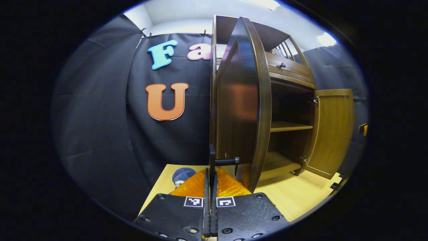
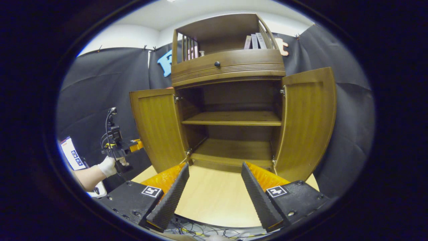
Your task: Open the right door of the double-door shoe cabinet with the right hand, and open the left door with the left hand.
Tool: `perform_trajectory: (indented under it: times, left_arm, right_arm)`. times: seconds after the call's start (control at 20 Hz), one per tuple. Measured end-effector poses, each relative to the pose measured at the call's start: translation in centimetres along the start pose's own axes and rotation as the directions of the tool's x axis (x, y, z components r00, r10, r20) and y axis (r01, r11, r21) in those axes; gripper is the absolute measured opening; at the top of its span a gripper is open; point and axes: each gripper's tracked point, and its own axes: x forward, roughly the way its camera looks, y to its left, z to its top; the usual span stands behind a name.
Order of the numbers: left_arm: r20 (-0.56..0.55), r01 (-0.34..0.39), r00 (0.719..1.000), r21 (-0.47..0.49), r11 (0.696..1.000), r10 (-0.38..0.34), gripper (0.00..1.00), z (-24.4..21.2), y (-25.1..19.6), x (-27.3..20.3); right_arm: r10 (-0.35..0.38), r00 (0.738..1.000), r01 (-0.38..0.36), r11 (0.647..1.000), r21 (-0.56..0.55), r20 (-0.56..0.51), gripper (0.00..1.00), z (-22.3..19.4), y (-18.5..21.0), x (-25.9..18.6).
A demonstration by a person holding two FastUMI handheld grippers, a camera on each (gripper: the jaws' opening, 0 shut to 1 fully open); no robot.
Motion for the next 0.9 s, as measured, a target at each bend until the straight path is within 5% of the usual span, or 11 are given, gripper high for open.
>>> perform_trajectory:
  times: [0.45,0.7,0.75,0.9]
  left_arm:
    - [0.019,0.158,0.987,-0.045,0.986,-0.157,0.01,0.0,2.3,0.3]
    - [0.02,0.192,0.981,-0.047,0.98,-0.191,0.12,-0.4,2.8,-0.1]
    - [0.023,0.173,0.985,-0.054,0.983,-0.172,0.06,-0.3,3.4,-0.5]
    - [0.03,0.12,0.993,-0.094,0.988,-0.118,0.59,-0.7,5.5,-2.1]
  right_arm:
    - [0.008,1.0,-0.009,1.0,-0.016,-0.03,0.99,-0.1,1.6,-0.9]
    - [0.017,1.0,-0.019,0.999,-0.051,-0.026,0.99,0.7,2.4,-1.2]
    - [0.021,0.999,-0.022,0.998,-0.056,-0.025,0.99,0.8,2.5,-1.3]
    - [0.034,0.999,-0.036,0.997,-0.063,-0.034,1.0,0.9,2.7,-0.8]
